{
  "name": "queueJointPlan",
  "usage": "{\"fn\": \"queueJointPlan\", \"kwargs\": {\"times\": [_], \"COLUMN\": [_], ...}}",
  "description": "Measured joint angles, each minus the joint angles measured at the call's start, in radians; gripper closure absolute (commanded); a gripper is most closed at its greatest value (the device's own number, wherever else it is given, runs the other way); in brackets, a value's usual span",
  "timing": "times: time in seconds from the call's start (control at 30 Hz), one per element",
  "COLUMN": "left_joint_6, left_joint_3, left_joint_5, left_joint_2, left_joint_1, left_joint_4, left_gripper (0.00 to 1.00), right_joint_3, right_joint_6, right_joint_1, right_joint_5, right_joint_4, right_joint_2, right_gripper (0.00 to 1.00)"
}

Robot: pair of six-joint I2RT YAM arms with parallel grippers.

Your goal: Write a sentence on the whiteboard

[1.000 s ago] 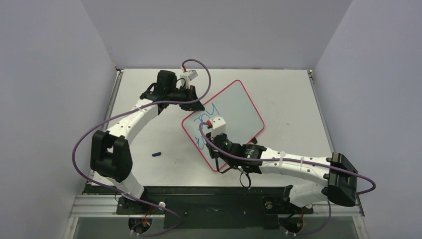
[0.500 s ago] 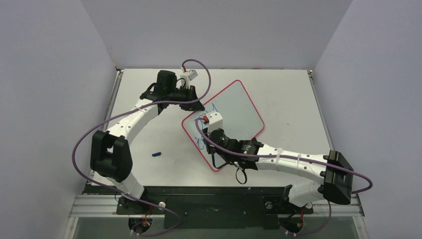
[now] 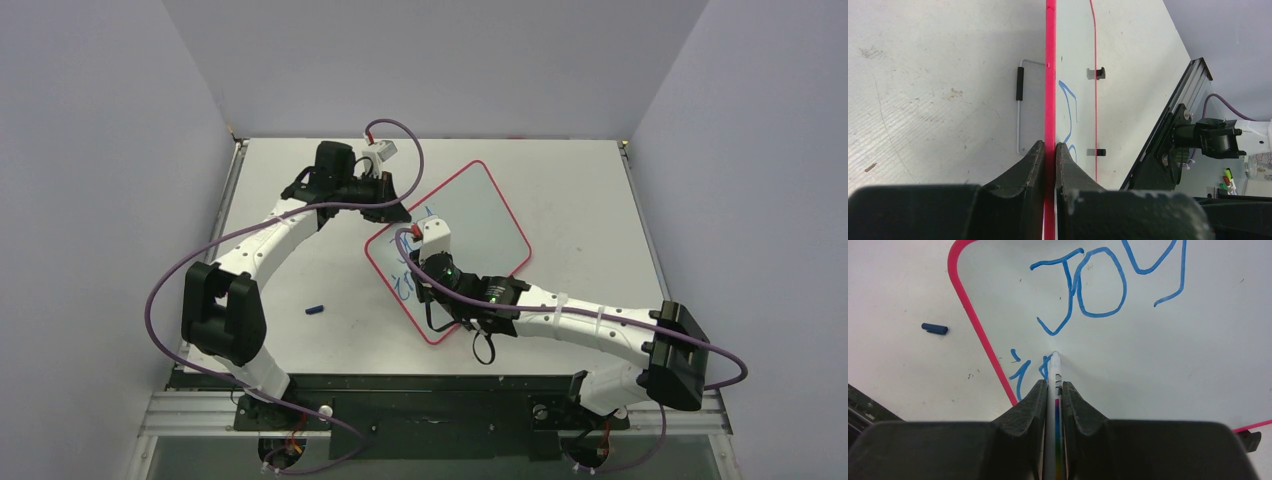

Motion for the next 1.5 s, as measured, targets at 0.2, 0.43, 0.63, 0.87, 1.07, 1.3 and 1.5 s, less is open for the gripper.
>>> {"fn": "queueJointPlan", "kwargs": {"times": [0.2, 0.43, 0.63, 0.87, 1.07, 1.3, 1.5], "left_joint_6": [0.001, 0.001, 0.001, 0.001, 0.000, 0.000, -0.002], "left_joint_3": [0.000, 0.000, 0.000, 0.000, 0.000, 0.000, 0.000], "left_joint_5": [0.000, -0.004, -0.004, -0.003, -0.003, 0.001, 0.001], "left_joint_2": [0.000, 0.000, 0.000, 0.000, -0.001, -0.009, -0.011], "left_joint_1": [0.000, 0.000, 0.000, 0.000, 0.000, -0.004, -0.004], "left_joint_4": [0.000, -0.001, -0.001, -0.001, -0.001, -0.001, 0.000], "left_gripper": [1.00, 1.00, 1.00, 1.00, 1.00, 1.00, 1.00], "right_joint_3": [-0.003, -0.054, -0.080, -0.087, -0.095, -0.084, -0.088], "right_joint_6": [0.016, 0.042, 0.058, 0.072, 0.080, 0.079, 0.087], "right_joint_1": [0.000, 0.000, 0.002, 0.015, 0.029, 0.063, 0.094], "right_joint_5": [0.000, 0.001, 0.001, 0.008, 0.017, 0.071, 0.104], "right_joint_4": [0.001, 0.008, 0.007, 0.003, -0.027, -0.098, -0.090], "right_joint_2": [-0.001, -0.028, -0.046, -0.051, -0.060, -0.093, -0.154], "right_gripper": [1.00, 1.00, 1.00, 1.00, 1.00, 1.00, 1.00]}}
